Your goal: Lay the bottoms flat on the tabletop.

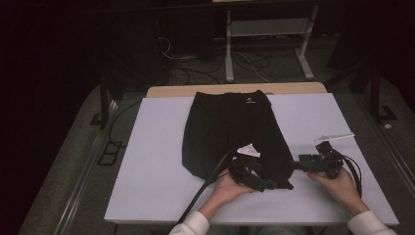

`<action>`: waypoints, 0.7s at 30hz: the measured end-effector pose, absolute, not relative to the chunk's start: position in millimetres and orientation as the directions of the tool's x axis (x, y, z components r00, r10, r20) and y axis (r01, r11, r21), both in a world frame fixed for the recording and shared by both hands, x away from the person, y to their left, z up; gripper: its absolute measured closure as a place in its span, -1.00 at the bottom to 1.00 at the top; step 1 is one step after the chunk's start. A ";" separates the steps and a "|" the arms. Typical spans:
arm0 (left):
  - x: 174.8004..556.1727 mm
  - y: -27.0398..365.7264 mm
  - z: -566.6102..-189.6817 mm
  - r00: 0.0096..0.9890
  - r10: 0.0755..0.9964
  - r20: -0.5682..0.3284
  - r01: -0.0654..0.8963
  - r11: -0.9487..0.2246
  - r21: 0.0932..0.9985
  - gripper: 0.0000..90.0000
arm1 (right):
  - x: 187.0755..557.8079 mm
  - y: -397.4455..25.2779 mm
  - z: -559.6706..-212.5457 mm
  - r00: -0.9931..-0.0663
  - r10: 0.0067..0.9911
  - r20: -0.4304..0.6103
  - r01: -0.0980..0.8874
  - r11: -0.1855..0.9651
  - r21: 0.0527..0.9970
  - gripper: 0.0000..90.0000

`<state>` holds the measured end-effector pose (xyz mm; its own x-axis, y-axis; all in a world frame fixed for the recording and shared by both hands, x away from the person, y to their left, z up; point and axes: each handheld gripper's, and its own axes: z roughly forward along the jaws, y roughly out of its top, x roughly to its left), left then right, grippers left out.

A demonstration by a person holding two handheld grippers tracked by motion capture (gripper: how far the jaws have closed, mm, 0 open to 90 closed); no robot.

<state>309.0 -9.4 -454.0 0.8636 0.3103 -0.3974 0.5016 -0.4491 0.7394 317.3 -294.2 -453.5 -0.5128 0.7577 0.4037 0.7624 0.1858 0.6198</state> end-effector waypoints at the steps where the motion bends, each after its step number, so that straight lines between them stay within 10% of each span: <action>1: 308.6 -10.4 -455.1 0.864 0.308 -0.397 0.500 -0.450 0.740 -0.59 | 317.9 -293.1 -454.6 -0.514 0.758 0.402 0.764 0.190 0.617 -0.29; 7: 303.6 -19.0 -460.6 0.887 0.358 -0.293 0.449 -0.512 0.733 -0.20 | 317.5 -286.1 -456.7 -0.535 0.741 0.406 0.764 0.219 0.607 0.07; 13: 294.6 -26.1 -461.0 0.920 0.381 -0.097 0.318 -0.576 0.753 0.45 | 318.4 -281.0 -457.2 -0.561 0.699 0.443 0.780 0.268 0.565 0.91; 21: 313.3 -19.1 -454.9 0.904 0.397 -0.158 0.374 -0.555 0.743 0.94 | 323.6 -287.3 -437.2 -0.561 0.661 0.498 0.784 0.233 0.575 0.94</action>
<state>313.3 -19.1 -454.9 0.9039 0.3974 -0.1580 0.3738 -0.5548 0.7433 323.6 -287.3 -437.2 -0.5615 0.6612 0.4975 0.7843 0.2335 0.5748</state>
